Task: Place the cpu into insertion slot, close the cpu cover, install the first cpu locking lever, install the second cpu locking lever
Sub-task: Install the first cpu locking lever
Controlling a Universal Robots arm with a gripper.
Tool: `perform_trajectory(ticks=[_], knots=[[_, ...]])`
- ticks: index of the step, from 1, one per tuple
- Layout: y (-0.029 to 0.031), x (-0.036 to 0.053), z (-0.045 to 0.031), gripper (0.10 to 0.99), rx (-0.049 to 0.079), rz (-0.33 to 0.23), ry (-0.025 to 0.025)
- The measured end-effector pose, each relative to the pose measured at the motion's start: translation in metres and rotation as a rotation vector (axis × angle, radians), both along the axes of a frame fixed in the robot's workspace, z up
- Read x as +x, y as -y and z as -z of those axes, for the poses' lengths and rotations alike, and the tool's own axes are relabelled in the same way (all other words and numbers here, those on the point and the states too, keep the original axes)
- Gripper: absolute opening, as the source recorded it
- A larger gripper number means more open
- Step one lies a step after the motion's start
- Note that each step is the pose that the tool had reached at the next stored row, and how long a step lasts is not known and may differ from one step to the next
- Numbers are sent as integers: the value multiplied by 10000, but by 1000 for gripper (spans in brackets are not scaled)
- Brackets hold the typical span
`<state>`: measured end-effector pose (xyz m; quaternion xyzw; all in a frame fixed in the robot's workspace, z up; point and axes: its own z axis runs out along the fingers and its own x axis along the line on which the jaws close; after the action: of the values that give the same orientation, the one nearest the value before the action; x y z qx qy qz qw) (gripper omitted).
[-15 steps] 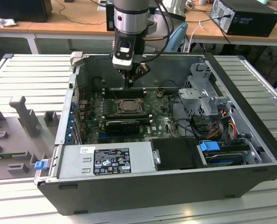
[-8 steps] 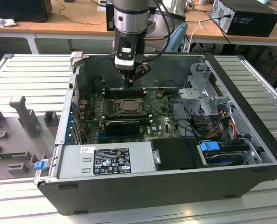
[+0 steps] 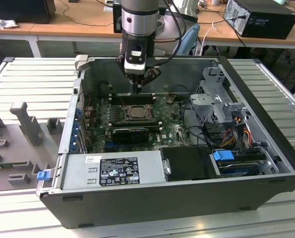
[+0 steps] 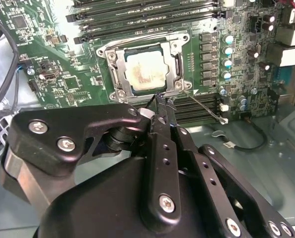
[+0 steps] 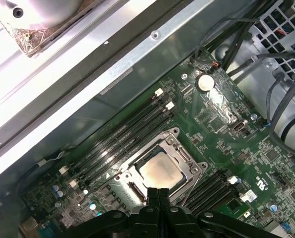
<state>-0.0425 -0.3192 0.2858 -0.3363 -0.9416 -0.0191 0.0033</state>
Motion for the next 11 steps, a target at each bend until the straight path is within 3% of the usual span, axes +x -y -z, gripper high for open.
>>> perform_trajectory(ticks=[11], knots=[[0,0,0,106,0,-716,-1]])
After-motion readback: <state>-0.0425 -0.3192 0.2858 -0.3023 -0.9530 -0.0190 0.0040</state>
